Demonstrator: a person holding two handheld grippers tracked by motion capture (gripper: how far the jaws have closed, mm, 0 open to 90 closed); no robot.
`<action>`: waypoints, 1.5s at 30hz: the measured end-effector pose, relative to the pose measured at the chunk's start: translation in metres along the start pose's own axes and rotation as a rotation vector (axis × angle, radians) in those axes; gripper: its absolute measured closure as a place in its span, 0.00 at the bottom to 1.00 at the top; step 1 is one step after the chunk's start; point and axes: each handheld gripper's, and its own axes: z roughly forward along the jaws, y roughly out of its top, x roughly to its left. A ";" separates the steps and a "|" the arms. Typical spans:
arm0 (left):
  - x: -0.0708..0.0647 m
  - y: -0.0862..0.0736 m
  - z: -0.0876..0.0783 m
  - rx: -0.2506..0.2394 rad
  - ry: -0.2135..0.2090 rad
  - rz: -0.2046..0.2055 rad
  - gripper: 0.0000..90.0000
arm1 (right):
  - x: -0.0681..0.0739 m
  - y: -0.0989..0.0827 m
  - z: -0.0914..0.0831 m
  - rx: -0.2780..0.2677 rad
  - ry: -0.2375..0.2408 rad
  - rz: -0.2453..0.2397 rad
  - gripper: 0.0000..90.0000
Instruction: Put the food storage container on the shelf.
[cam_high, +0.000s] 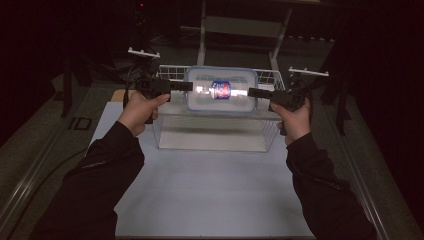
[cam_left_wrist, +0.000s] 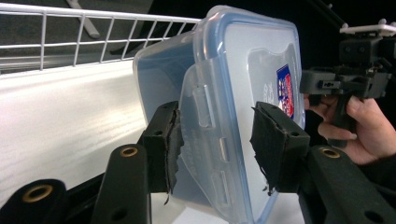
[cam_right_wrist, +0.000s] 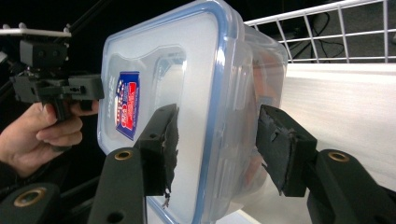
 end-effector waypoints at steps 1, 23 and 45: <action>0.000 0.000 0.000 0.000 0.000 0.000 0.57 | 0.000 0.000 0.000 0.000 0.000 0.000 0.53; 0.008 0.007 0.002 -0.124 0.140 0.046 0.35 | 0.009 0.003 0.010 -0.007 -0.120 -0.029 0.43; -0.046 -0.095 -0.035 -0.230 0.098 0.329 0.00 | 0.079 -0.040 0.009 0.032 -0.010 -0.313 0.95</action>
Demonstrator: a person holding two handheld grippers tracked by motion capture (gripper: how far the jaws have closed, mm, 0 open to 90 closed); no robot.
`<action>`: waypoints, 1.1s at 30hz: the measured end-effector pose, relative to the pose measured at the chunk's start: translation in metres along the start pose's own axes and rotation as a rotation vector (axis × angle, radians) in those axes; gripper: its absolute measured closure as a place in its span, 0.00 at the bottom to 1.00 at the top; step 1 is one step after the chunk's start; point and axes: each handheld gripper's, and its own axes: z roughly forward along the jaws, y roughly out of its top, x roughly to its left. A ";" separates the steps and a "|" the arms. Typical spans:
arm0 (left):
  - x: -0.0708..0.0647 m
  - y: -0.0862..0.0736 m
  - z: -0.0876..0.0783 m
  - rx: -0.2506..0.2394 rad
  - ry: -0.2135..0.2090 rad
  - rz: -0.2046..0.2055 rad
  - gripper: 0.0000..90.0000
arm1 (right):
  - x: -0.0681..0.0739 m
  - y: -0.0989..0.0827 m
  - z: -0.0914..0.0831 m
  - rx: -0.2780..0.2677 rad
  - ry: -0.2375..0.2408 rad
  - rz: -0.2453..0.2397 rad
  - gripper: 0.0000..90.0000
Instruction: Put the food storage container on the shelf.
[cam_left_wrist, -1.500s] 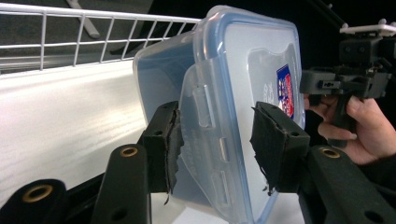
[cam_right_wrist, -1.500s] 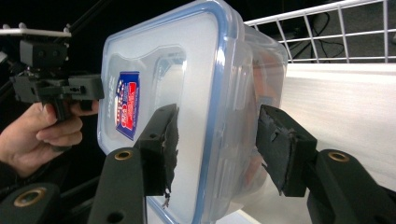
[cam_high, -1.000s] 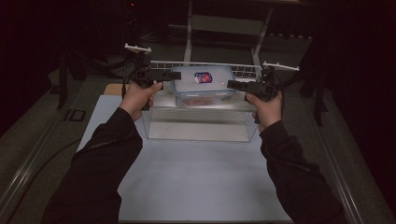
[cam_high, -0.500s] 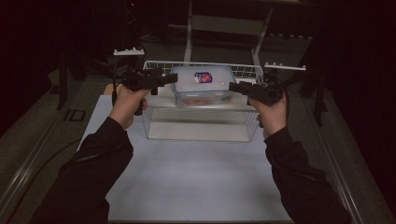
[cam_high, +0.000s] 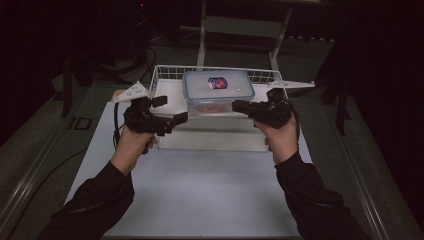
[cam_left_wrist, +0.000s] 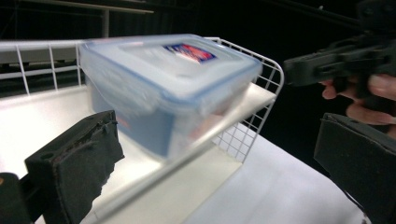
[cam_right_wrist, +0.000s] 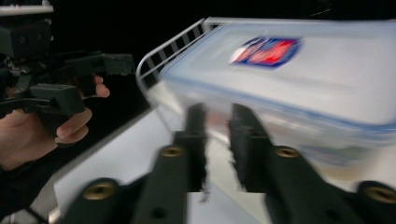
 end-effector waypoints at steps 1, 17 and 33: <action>-0.002 -0.006 -0.002 0.001 0.009 0.007 0.00 | 0.003 -0.002 0.004 0.012 0.001 -0.014 0.99; -0.021 -0.069 0.002 0.081 0.047 0.049 0.00 | -0.006 -0.007 0.058 0.059 0.000 0.014 1.00; -0.026 -0.066 0.003 0.080 0.037 0.062 0.00 | -0.011 0.006 0.085 0.079 -0.011 0.035 1.00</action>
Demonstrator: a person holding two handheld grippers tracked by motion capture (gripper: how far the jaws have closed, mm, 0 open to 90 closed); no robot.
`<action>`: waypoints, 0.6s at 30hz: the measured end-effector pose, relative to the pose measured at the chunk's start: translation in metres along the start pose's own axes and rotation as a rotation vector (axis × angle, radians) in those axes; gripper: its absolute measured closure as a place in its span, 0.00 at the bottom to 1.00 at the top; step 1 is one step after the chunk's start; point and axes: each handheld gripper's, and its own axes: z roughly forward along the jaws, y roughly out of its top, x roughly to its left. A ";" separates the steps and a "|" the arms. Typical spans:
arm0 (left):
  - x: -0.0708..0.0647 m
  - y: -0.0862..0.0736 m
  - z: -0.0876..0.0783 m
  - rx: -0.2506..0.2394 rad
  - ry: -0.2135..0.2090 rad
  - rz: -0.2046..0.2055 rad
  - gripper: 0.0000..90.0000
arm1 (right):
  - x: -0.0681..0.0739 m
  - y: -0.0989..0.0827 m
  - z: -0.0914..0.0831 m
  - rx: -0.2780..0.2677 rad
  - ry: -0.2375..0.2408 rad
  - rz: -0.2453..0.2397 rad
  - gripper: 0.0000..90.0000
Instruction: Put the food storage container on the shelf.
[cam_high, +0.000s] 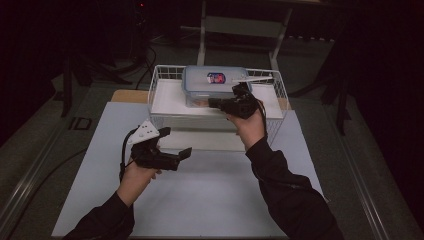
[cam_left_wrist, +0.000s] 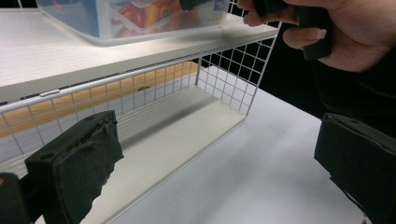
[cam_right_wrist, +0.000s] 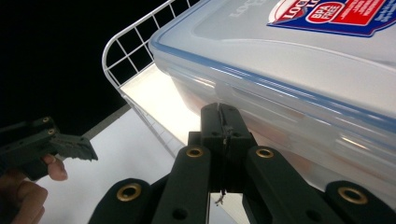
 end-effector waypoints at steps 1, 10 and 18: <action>0.000 0.000 0.000 0.000 0.000 0.000 0.00 | 0.000 0.000 0.000 0.000 0.000 0.000 1.00; -0.006 0.002 -0.006 -0.027 -0.015 0.013 0.00 | 0.024 -0.015 -0.021 -0.009 0.050 -0.103 0.53; -0.016 0.002 -0.006 -0.015 -0.047 0.039 0.00 | 0.020 -0.050 -0.038 -0.048 0.114 -0.092 0.22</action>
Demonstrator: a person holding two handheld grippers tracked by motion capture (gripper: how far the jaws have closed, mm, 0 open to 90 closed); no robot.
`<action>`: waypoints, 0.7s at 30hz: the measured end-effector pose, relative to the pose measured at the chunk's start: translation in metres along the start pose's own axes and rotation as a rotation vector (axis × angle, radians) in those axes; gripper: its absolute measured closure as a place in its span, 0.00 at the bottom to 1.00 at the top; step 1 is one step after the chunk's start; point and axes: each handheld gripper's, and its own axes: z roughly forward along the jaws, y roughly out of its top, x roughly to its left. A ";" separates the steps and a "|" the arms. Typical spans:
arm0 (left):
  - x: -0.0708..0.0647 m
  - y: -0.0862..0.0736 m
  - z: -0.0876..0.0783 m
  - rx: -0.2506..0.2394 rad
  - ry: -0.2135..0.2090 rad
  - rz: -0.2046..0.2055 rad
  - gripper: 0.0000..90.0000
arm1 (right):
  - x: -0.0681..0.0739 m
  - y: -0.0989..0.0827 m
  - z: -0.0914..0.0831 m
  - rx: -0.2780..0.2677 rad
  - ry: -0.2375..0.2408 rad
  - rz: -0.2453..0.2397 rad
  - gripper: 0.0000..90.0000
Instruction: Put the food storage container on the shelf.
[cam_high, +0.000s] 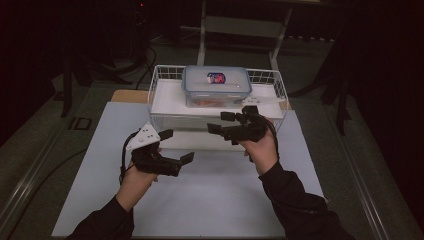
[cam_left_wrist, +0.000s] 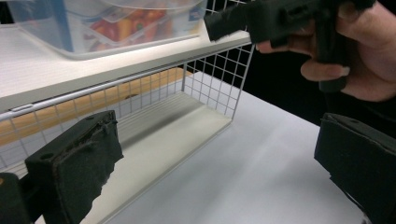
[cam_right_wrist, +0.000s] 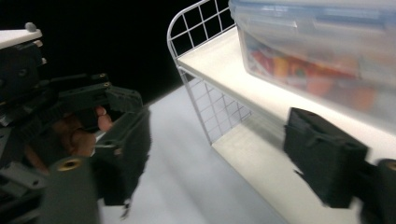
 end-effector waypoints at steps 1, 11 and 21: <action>-0.001 -0.001 0.000 -0.001 -0.002 0.002 0.00 | 0.000 -0.005 -0.002 0.003 -0.008 -0.016 0.20; -0.006 -0.014 0.003 -0.003 -0.034 0.009 0.00 | -0.003 -0.045 -0.027 -0.036 -0.047 -0.078 0.16; -0.008 -0.039 0.003 0.040 -0.053 -0.001 0.00 | 0.000 -0.081 -0.046 -0.039 -0.079 -0.141 0.16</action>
